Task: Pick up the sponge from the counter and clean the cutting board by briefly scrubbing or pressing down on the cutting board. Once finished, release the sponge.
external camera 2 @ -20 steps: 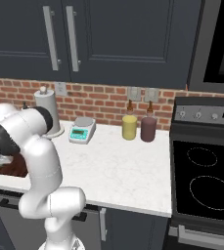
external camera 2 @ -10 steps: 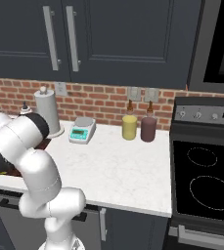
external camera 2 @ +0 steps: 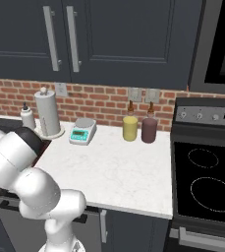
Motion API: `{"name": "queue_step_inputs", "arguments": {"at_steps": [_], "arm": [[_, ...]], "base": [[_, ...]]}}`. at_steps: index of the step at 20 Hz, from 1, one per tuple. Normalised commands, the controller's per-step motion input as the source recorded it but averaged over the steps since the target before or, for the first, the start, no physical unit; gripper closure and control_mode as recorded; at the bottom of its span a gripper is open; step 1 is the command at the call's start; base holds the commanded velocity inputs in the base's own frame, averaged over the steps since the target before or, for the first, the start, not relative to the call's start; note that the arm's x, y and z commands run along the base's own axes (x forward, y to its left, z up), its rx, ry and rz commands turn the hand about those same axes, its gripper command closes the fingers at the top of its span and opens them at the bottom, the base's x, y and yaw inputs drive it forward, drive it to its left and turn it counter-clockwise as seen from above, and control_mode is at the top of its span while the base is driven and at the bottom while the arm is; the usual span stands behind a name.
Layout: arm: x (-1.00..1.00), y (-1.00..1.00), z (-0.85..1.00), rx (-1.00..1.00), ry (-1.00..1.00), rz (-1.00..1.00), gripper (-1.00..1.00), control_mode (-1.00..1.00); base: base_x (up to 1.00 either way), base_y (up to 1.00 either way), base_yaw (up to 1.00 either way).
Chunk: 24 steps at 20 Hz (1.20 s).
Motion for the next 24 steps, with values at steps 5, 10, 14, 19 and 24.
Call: {"name": "queue_step_inputs", "arguments": {"at_steps": [5, 10, 14, 19, 24], "arm": [[0.00, -0.65, -0.16, 0.01, 0.00, 0.00, 1.00, -1.00], [0.00, -0.63, -0.20, 0.00, 0.00, 0.00, 1.00, -1.00], [0.04, -0.56, -0.09, 0.00, 0.00, 0.01, 1.00, -1.00], [0.07, -0.41, 0.07, -0.01, -0.01, 0.03, 1.00, -1.00], [0.00, -0.50, 0.27, -0.04, -0.04, 0.04, 1.00, -1.00]], "base": [[0.00, 0.00, 0.00], [0.00, 0.00, 0.00], [0.00, 0.00, 0.00], [0.00, 0.00, 0.00], [0.00, 0.00, 0.00]]}}
